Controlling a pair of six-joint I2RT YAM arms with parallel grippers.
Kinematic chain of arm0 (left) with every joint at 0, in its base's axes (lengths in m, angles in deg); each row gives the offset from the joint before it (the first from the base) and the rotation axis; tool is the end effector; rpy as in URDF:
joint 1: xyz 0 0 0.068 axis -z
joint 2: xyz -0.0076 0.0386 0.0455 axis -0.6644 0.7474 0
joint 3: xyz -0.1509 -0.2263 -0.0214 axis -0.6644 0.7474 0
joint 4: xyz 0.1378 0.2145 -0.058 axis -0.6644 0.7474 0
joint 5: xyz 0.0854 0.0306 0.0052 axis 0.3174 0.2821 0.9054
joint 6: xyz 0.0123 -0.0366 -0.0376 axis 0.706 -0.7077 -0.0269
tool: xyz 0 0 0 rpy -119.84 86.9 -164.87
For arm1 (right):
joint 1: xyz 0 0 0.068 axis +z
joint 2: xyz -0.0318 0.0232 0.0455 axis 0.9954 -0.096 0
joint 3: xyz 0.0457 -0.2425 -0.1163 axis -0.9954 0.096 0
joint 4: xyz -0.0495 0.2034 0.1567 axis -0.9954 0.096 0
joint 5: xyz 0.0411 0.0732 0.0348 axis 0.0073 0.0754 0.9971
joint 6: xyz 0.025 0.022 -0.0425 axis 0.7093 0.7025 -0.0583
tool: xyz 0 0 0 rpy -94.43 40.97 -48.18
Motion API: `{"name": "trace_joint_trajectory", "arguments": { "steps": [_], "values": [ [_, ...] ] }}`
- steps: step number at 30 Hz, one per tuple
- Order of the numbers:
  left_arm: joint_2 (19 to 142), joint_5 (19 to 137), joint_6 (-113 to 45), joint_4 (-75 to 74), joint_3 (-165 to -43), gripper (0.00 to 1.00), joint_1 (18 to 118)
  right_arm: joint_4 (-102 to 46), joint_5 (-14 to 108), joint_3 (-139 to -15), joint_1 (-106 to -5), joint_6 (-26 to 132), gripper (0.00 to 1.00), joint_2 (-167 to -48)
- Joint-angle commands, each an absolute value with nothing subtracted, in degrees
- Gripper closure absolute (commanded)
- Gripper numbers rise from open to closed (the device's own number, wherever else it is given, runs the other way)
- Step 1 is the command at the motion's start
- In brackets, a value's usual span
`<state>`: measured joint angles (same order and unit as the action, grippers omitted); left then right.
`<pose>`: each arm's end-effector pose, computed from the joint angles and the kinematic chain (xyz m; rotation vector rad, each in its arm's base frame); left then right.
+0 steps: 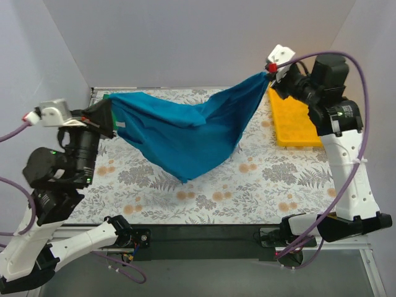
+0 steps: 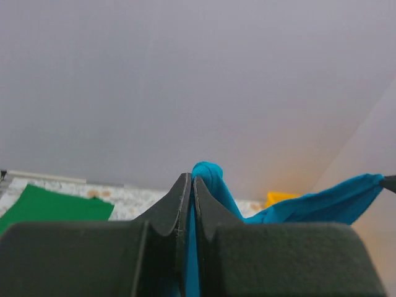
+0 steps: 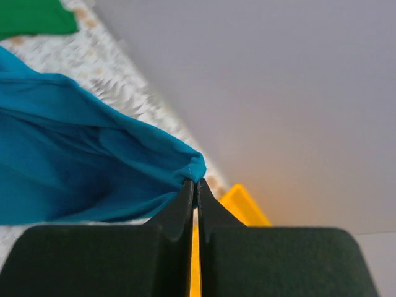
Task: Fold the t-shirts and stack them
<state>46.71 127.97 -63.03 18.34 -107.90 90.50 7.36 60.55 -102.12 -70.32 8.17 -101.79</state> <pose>0.0762 -0.0515 0.5081 -0.5527 1.2788 -0.8580 0.2457 0.0752 0.5059 -0.9987 1.4445 0.0194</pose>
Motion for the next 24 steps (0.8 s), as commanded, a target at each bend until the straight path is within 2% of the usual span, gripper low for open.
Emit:
{"name": "trace_joint_trajectory", "arguments": {
  "steps": [1, 3, 8, 16, 24],
  "values": [
    [45.1, 130.1, -56.1, 7.3, -113.9, 1.00, 90.3, 6.6, 55.5, -112.0, -72.3, 7.6, 0.99, -100.5],
    [44.0, 129.7, -54.1, 5.1, -115.4, 1.00, 90.3, 5.5, 53.7, -116.6, -73.2, 7.9, 0.99, -100.1],
    [43.0, 129.9, -52.5, 4.6, -118.1, 1.00, 90.3, 2.8, 50.0, -119.0, -76.4, 8.6, 0.99, -97.9],
    [38.4, 131.5, -54.6, 5.8, -113.0, 1.00, 90.3, 0.6, 45.5, -119.9, -80.0, 9.7, 0.99, -95.0],
    [35.4, 121.4, -62.0, 15.4, -112.0, 1.00, 90.3, 1.0, 46.0, -118.9, -81.8, 11.1, 0.99, -91.5]
  ]
}}
